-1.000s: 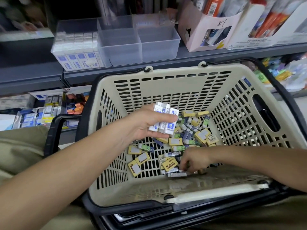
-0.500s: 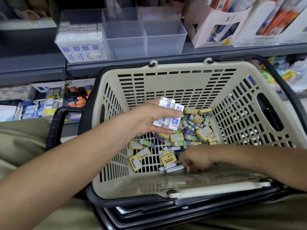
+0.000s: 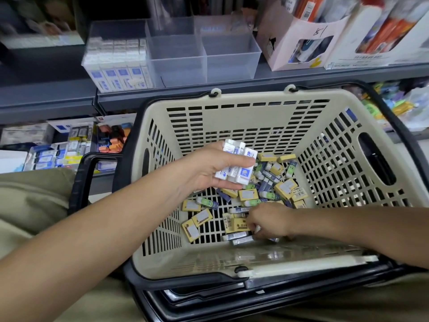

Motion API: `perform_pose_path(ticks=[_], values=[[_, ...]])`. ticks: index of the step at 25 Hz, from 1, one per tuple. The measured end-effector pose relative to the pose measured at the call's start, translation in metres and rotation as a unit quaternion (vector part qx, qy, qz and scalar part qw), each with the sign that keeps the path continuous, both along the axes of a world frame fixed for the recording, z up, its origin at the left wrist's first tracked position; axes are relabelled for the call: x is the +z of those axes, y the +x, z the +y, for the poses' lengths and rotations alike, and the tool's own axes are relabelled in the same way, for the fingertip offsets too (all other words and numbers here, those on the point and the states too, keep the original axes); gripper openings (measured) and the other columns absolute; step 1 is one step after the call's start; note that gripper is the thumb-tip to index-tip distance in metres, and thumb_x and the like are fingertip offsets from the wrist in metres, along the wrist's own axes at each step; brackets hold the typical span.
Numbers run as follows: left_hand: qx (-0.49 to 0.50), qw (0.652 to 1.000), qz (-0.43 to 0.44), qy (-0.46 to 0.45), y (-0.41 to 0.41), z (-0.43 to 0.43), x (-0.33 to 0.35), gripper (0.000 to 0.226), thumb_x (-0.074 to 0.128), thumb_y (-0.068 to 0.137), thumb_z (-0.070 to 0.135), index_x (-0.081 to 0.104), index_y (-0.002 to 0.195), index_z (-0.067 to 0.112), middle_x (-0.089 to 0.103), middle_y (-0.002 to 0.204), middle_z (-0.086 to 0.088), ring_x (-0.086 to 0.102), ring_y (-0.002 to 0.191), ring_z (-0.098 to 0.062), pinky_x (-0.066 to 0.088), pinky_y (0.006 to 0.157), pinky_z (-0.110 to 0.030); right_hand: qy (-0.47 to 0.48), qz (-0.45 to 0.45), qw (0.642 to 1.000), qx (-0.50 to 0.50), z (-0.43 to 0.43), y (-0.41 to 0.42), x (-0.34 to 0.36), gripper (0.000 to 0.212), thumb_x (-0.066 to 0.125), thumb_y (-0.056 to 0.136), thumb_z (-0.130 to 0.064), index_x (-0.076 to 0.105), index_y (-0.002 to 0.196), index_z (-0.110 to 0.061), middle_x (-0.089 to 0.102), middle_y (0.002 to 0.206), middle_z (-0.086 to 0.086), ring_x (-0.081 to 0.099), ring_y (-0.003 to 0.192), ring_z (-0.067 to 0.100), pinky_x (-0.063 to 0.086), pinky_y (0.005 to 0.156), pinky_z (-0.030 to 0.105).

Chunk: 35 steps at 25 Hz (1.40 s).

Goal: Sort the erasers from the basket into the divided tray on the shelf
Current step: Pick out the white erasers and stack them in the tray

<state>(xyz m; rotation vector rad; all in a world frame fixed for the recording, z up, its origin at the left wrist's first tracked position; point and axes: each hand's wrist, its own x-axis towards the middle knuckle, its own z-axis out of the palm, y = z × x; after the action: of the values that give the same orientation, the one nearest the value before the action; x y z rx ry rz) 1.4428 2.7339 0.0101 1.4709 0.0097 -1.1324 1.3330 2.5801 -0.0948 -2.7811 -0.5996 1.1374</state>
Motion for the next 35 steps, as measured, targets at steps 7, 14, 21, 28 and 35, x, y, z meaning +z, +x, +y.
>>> perform_pose_path(ticks=[7,14,21,28,35], values=[[0.008,1.0,0.003,-0.012,0.003,0.003,0.0,0.027,0.076,0.072,0.006,0.061,0.093,0.015,0.072,0.069,-0.001,0.071,0.063,-0.017,0.058,0.055,-0.033,0.057,-0.009,0.998,-0.002,-0.004,0.002,0.011,0.017,0.057,0.086,-0.019,0.07,0.097,-0.016,0.06,0.105,0.001,0.058,0.097,0.018,0.05,0.082,0.031],[0.007,1.0,-0.002,-0.007,-0.001,0.003,-0.001,0.027,0.076,0.072,0.005,0.06,0.092,0.014,0.073,0.066,-0.002,0.071,0.062,-0.017,0.059,0.056,-0.034,-0.026,-0.009,0.991,0.131,0.005,-0.006,0.002,0.022,0.052,0.09,-0.013,0.064,0.108,-0.008,0.058,0.108,0.011,0.056,0.098,0.029,0.04,0.067,0.031],[0.019,1.0,-0.017,-0.01,0.004,0.007,0.002,0.026,0.076,0.073,0.007,0.06,0.091,0.016,0.073,0.067,0.0,0.071,0.063,-0.016,0.058,0.055,-0.031,0.121,0.045,0.986,-0.104,-0.004,0.015,0.033,0.019,0.059,0.088,-0.021,0.07,0.1,-0.012,0.068,0.089,0.005,0.06,0.075,0.017,0.049,0.068,0.028],[0.091,0.995,-0.025,-0.025,0.008,0.004,-0.003,0.031,0.076,0.073,0.005,0.055,0.095,0.015,0.073,0.074,-0.004,0.071,0.065,-0.019,0.057,0.054,-0.032,0.377,-0.055,0.789,-0.482,-0.034,0.034,0.097,0.014,0.064,0.085,-0.012,0.07,0.074,-0.018,0.068,0.067,0.004,0.055,0.056,0.014,0.04,0.05,0.021],[0.147,0.985,0.004,-0.095,0.003,-0.001,-0.001,0.043,0.08,0.061,0.02,0.058,0.098,0.014,0.074,0.076,-0.005,0.072,0.07,-0.019,0.057,0.057,-0.031,0.487,-0.02,0.732,-0.476,-0.017,0.029,0.106,0.014,0.06,0.087,-0.013,0.067,0.075,-0.013,0.065,0.064,0.0,0.056,0.054,0.007,0.041,0.047,0.015]])
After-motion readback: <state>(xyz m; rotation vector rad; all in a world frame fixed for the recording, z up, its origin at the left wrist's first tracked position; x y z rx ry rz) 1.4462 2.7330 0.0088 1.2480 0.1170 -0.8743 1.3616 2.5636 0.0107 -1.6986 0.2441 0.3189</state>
